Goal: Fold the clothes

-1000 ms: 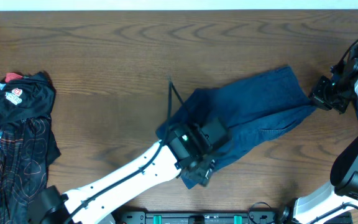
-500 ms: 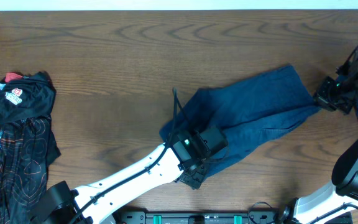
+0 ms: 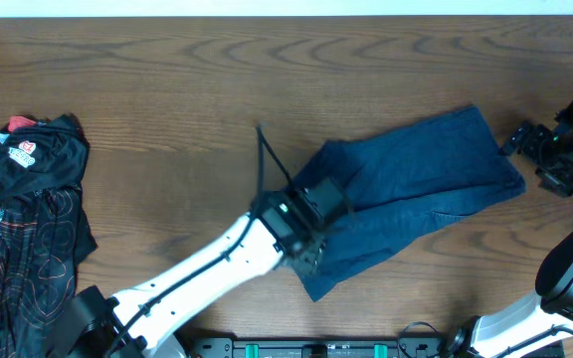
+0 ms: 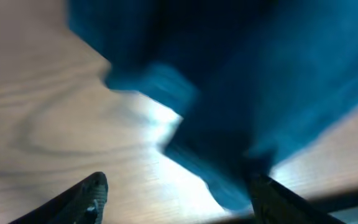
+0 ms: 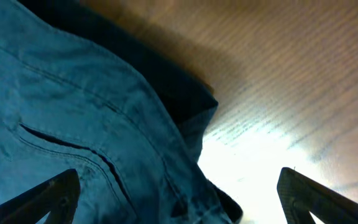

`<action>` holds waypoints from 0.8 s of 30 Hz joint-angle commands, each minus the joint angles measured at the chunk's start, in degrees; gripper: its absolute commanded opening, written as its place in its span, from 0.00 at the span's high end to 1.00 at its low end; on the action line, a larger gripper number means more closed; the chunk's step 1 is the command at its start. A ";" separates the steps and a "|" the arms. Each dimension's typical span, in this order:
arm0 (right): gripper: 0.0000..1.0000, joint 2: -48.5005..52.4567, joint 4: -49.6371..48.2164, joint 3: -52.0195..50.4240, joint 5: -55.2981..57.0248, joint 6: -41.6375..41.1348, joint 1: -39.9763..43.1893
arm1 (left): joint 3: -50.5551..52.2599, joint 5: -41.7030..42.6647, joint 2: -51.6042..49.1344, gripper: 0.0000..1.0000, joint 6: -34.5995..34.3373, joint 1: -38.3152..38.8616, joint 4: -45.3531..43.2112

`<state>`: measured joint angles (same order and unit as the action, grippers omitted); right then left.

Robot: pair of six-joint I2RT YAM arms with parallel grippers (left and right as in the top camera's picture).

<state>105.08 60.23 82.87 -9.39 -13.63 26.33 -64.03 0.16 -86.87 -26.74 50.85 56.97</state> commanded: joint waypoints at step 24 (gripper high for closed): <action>0.01 -0.90 18.75 30.16 -4.72 4.15 -2.73 | 4.39 38.07 -20.39 0.13 11.50 -17.92 -9.75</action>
<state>105.01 77.78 111.18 -15.11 -10.98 24.36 -61.23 34.79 -104.20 -16.45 33.23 48.12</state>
